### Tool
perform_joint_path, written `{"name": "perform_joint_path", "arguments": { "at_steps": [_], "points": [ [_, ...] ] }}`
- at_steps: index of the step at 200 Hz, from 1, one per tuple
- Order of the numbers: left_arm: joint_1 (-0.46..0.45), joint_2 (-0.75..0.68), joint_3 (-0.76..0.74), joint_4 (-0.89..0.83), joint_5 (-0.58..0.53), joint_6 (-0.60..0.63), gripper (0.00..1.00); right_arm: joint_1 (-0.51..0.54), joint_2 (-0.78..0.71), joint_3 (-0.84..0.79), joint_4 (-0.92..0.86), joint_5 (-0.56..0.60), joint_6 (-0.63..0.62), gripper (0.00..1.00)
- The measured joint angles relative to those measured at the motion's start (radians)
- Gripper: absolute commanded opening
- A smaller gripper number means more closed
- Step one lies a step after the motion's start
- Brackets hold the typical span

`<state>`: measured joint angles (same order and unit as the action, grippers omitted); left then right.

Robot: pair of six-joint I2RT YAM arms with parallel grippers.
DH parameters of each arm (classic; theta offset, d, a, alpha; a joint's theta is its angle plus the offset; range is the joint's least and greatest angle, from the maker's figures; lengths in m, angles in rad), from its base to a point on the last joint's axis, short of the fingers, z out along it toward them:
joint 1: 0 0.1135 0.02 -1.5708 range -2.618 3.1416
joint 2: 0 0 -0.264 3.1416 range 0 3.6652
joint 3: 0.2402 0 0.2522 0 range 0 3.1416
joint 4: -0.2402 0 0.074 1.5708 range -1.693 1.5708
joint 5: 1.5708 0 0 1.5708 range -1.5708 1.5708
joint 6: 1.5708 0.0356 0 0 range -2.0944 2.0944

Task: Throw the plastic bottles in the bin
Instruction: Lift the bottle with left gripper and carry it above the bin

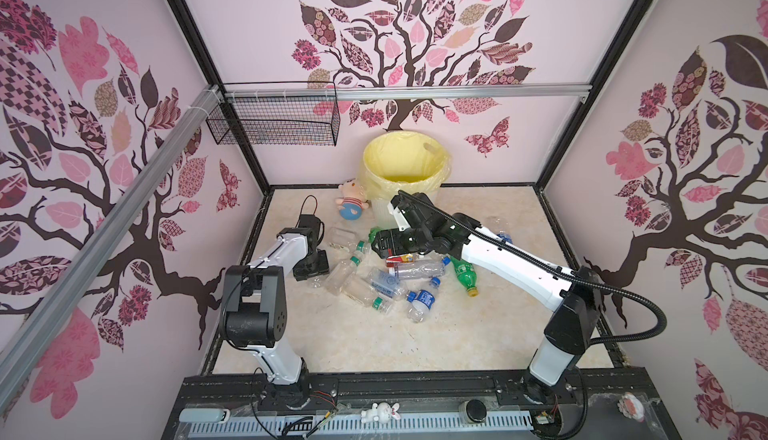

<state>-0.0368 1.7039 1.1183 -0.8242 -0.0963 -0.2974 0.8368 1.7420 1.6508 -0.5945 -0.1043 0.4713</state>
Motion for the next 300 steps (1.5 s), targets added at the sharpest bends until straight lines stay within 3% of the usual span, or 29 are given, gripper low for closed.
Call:
{"name": "perform_joint_path", "arguments": {
  "at_steps": [76, 152, 204, 259, 300],
  "points": [
    [0.0, -0.078, 0.014, -0.029, 0.022, -0.031, 0.44, -0.002, 0.0, 0.074, -0.017, 0.008, -0.007, 1.0],
    [-0.013, -0.203, 0.186, -0.061, 0.1, -0.128, 0.44, -0.011, 0.0, 0.215, -0.064, 0.036, -0.049, 1.0],
    [-0.173, -0.23, 0.389, -0.081, 0.077, -0.196, 0.46, -0.048, -0.001, 0.269, -0.087, 0.062, -0.067, 1.0],
    [-0.21, -0.233, 0.58, -0.056, 0.097, -0.241, 0.48, -0.14, -0.036, 0.307, -0.094, 0.083, -0.072, 1.0],
    [-0.32, -0.186, 0.783, 0.008, 0.079, -0.211, 0.5, -0.184, -0.112, 0.328, -0.087, 0.155, -0.089, 1.0]
  ]
}}
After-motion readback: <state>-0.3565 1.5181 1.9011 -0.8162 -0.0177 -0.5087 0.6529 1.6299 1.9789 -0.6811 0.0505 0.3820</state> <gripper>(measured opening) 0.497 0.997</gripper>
